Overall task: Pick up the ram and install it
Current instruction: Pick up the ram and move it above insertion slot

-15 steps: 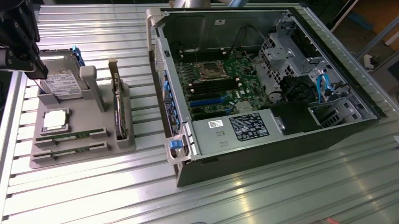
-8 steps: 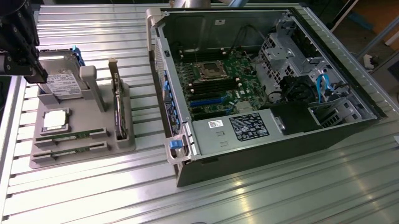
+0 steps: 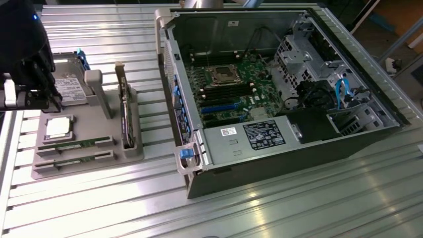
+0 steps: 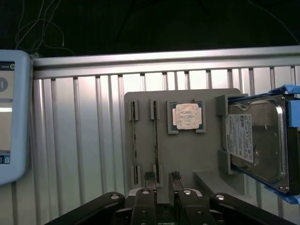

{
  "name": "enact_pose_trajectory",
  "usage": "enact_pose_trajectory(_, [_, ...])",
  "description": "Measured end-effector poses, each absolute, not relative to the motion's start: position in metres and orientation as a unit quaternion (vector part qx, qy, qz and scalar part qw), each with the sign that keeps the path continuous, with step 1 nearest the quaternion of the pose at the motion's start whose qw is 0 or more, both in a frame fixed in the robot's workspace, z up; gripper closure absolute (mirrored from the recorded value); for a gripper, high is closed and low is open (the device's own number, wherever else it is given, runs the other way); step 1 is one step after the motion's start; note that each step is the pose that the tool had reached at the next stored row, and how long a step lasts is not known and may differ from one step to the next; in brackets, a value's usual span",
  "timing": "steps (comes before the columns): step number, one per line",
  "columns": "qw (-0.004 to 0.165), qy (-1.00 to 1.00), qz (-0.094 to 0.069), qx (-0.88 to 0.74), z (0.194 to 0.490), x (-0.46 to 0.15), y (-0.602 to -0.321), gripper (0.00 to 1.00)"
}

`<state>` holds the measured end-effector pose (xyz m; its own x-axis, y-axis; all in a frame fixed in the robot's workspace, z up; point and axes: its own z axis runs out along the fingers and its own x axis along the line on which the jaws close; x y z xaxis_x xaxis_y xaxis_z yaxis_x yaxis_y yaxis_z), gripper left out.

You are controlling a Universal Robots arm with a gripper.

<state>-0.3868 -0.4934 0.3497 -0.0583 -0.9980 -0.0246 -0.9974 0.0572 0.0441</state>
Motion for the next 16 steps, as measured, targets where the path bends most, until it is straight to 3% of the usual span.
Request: enact_pose_trajectory(16, [0.006,-0.727,-0.024,0.686,0.323,-0.387,-0.498,0.75])
